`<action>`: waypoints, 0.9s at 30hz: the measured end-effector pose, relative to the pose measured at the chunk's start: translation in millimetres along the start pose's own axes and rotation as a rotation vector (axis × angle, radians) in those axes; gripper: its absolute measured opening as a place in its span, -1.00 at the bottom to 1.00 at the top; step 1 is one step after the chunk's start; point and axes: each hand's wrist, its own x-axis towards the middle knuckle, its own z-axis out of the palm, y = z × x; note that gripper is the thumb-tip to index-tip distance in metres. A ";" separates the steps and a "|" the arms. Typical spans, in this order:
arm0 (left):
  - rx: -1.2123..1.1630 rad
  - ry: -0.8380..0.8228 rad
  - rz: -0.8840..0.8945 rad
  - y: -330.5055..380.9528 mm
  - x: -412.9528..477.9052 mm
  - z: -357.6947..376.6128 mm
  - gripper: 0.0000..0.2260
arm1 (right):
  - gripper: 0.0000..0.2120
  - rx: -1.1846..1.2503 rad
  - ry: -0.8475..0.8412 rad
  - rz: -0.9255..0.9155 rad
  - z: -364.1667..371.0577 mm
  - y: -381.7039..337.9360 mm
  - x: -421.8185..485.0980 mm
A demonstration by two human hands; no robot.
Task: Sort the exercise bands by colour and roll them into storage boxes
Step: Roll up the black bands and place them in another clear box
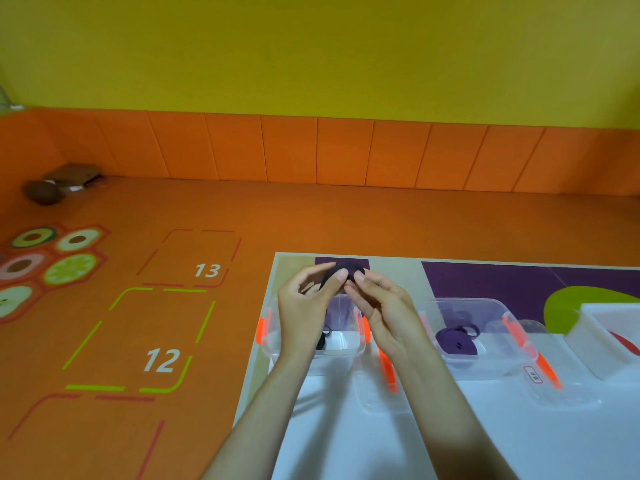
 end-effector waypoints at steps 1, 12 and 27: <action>-0.026 -0.007 -0.020 1.6 -1.0 0.0 -0.86 | -0.92 0.046 0.021 -0.004 0.1 2.0 -0.7; 0.186 -0.165 0.203 41.3 21.8 -2.6 -0.89 | -0.84 -0.793 -0.142 -0.467 2.1 -31.0 -12.1; 0.059 -0.049 0.150 33.3 5.5 12.7 -0.84 | -0.71 -0.395 0.006 -0.528 14.4 -4.7 -10.1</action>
